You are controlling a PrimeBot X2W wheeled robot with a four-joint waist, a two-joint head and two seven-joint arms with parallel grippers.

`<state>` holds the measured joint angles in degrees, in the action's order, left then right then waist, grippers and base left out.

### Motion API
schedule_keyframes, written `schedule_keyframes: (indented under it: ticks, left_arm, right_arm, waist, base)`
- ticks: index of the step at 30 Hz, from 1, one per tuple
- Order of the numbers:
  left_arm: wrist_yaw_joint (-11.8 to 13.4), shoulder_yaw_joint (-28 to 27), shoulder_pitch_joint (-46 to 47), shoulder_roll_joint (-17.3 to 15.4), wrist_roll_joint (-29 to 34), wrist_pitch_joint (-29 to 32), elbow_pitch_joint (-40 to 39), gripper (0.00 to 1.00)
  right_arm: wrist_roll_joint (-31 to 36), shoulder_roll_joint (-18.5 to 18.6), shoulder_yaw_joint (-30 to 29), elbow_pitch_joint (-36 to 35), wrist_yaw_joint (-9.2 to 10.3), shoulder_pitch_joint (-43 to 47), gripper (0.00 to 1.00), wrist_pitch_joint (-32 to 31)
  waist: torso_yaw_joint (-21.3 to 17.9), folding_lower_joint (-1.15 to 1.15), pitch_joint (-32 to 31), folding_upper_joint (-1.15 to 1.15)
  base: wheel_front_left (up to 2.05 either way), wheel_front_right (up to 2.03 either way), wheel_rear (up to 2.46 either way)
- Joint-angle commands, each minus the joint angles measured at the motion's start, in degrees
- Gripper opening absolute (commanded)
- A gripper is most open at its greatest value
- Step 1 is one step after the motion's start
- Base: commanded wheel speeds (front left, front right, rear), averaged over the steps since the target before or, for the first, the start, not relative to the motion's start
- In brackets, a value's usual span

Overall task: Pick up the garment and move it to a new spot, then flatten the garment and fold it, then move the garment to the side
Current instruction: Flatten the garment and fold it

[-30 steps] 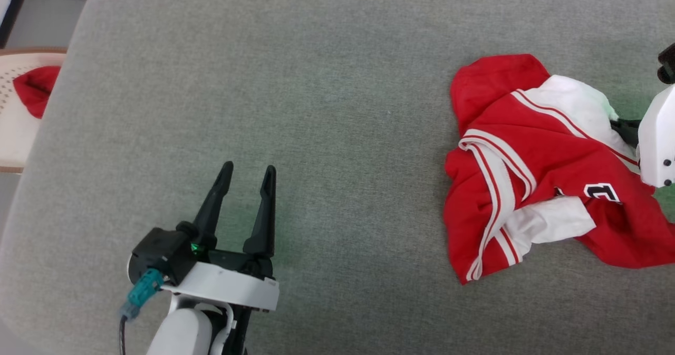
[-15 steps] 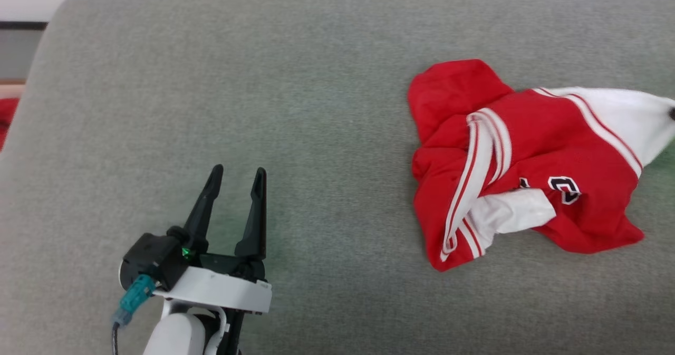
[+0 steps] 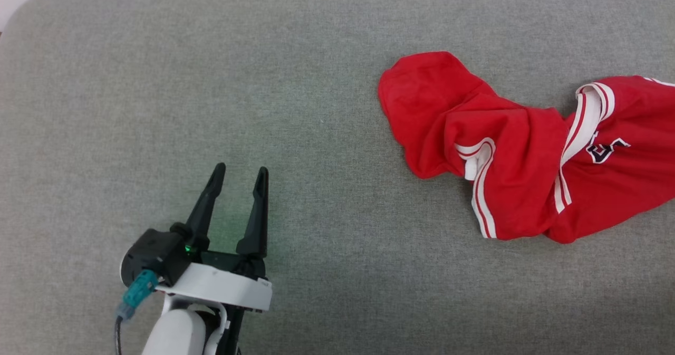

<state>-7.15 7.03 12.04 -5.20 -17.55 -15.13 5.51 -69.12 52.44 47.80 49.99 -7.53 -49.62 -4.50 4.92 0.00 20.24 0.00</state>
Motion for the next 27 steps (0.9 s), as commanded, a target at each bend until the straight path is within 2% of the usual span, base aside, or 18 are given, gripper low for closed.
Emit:
schedule_keyframes:
  ticks: [1, 5, 6, 7, 8, 15, 18, 21, 24, 27]
  left_arm:
    - [-0.3, 0.3, 0.5, -0.2, -0.2, 0.0, 0.5, 1.00]
    - [-0.3, 1.0, 0.7, -0.6, -0.7, 0.0, 1.7, 1.00]
    - [-0.3, 1.2, 0.8, -0.9, -0.5, 0.0, 2.0, 1.00]
    - [-0.3, 1.4, 0.9, -1.2, -0.6, 0.0, 2.2, 1.00]
    - [-0.3, 1.7, 1.1, -1.7, -0.5, 0.0, 2.4, 1.00]
    - [-0.4, 3.5, 2.4, -5.4, 0.1, 1.6, 2.2, 1.00]
    - [-0.4, 5.0, 3.4, -8.0, 0.1, 3.8, 0.6, 1.00]
    - [-0.4, 7.3, 4.9, -11.0, -0.8, 7.0, -2.0, 1.00]
    - [-0.4, 10.7, 8.0, -14.3, -2.2, 11.5, -4.9, 1.00]
    - [-0.4, 16.2, 12.2, -17.4, -4.7, 17.8, -7.2, 1.00]
  right_arm:
    - [0.5, -1.9, -0.4, 2.2, 0.08, 0.5, 0.00, 0.9]
    - [1.2, -4.3, -0.4, 5.2, 0.08, 0.6, 0.00, 2.3]
    - [1.5, -4.6, -0.4, 5.7, 0.08, 0.4, 0.05, 3.2]
    - [1.6, -5.1, -0.6, 6.2, 0.08, 0.3, 0.56, 4.3]
    - [1.5, -5.6, -0.9, 6.5, 0.08, 0.4, 1.00, 5.0]
    - [2.1, -5.9, -2.0, 5.5, 0.08, 1.7, 1.00, 12.2]
    - [3.1, -6.2, -2.7, 1.9, 0.08, 2.8, 1.00, 17.3]
    - [5.4, -7.1, -3.9, -2.7, 0.08, 4.8, 1.00, 19.3]
    - [8.4, -9.1, -9.8, -8.5, 0.08, 6.9, 1.00, 19.7]
    - [12.5, -13.3, -18.9, -15.0, 0.08, 13.0, 1.00, 19.7]
  waist:
    - [0.1, 0.00, -0.1, 0.00]
    - [0.6, 0.00, -0.4, 0.00]
    - [0.6, 0.00, -0.5, 0.00]
    - [0.7, 0.00, -0.8, 0.00]
    - [0.6, 0.00, -1.1, 0.00]
    - [-0.8, 0.00, -4.7, 0.00]
    - [-2.4, 0.00, -6.7, 0.00]
    - [-4.5, 0.00, -8.4, 0.00]
    - [-6.7, 0.00, -9.4, 0.00]
    - [-9.0, 0.00, -9.6, 0.00]
  base:
    - [0.00, 0.00, 0.00]
    - [0.00, 0.00, 0.00]
    - [0.00, 0.00, 0.00]
    - [0.00, 0.00, 0.00]
    - [0.00, 0.00, 0.00]
    - [0.00, 0.00, 0.00]
    - [0.00, 0.00, 0.00]
    - [0.00, 0.00, 0.00]
    - [0.00, 0.00, 0.00]
    - [0.00, 0.00, 0.00]
